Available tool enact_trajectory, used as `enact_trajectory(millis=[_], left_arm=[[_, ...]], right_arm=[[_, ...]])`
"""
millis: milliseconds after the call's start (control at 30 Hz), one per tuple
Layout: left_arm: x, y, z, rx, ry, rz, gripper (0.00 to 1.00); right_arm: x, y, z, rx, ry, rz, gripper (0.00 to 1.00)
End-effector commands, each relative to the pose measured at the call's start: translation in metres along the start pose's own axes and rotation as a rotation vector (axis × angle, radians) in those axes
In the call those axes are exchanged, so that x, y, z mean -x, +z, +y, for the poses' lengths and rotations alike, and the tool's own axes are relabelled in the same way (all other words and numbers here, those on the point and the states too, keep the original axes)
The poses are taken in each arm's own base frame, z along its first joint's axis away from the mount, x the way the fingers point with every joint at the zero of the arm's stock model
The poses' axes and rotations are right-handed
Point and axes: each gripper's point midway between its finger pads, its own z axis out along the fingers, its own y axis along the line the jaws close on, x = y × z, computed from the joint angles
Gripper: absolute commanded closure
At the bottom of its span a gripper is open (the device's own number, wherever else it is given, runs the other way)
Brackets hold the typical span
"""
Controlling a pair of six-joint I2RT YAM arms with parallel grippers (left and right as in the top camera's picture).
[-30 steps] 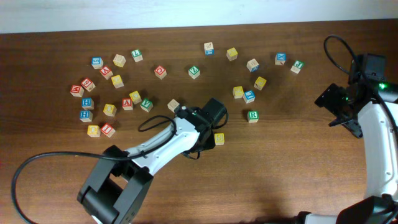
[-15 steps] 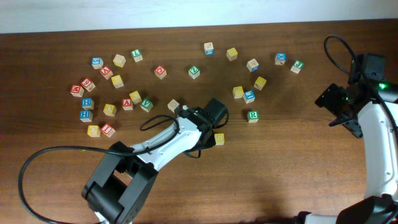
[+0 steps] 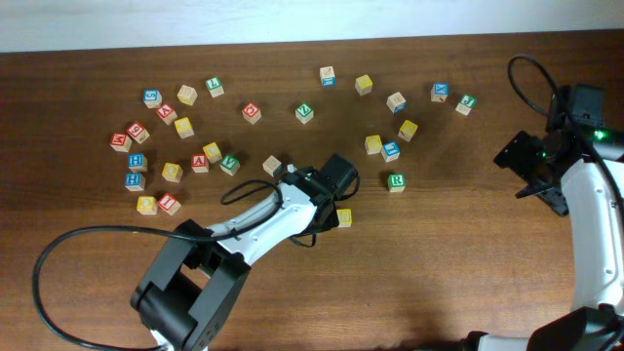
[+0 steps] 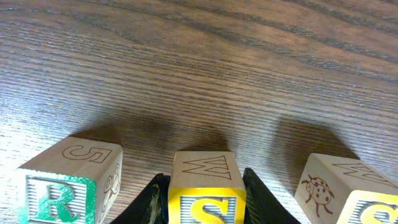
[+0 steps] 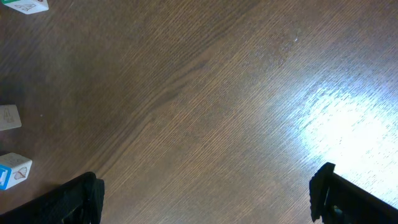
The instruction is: Spell out RSS
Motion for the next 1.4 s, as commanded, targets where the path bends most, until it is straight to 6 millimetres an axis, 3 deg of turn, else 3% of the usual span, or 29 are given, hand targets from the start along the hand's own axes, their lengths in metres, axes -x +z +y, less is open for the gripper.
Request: enact_trajectory(millis=[0, 200, 400, 667, 1033, 1133, 1367], left_arm=[[0.0, 0.008, 0.003, 0.02, -0.003, -0.007, 0.73], [0.007, 0.007, -0.012, -0.042, 0.12, -0.029, 0.74], [0.0, 0.007, -0.023, -0.105, 0.249, 0.003, 0.78], [-0.009, 0.007, -0.018, -0.091, 0.21, 0.049, 0.83], [-0.004, 0.007, -0.022, -0.105, 0.194, 0.028, 0.75], [-0.005, 0.007, -0.022, -0.105, 0.195, 0.032, 0.62], [-0.005, 0.007, -0.022, -0.105, 0.194, 0.031, 0.6]], right_arm=[[0.005, -0.005, -0.002, -0.002, 0.009, -0.022, 0.02], [0.005, -0.005, -0.002, -0.002, 0.009, -0.022, 0.02], [0.005, -0.005, -0.002, -0.002, 0.009, -0.022, 0.02], [0.005, -0.005, -0.002, -0.002, 0.009, -0.022, 0.02], [0.005, -0.005, -0.002, -0.002, 0.009, -0.022, 0.02], [0.005, -0.005, -0.002, -0.002, 0.009, -0.022, 0.02], [0.005, -0.005, -0.002, -0.002, 0.009, -0.022, 0.02]])
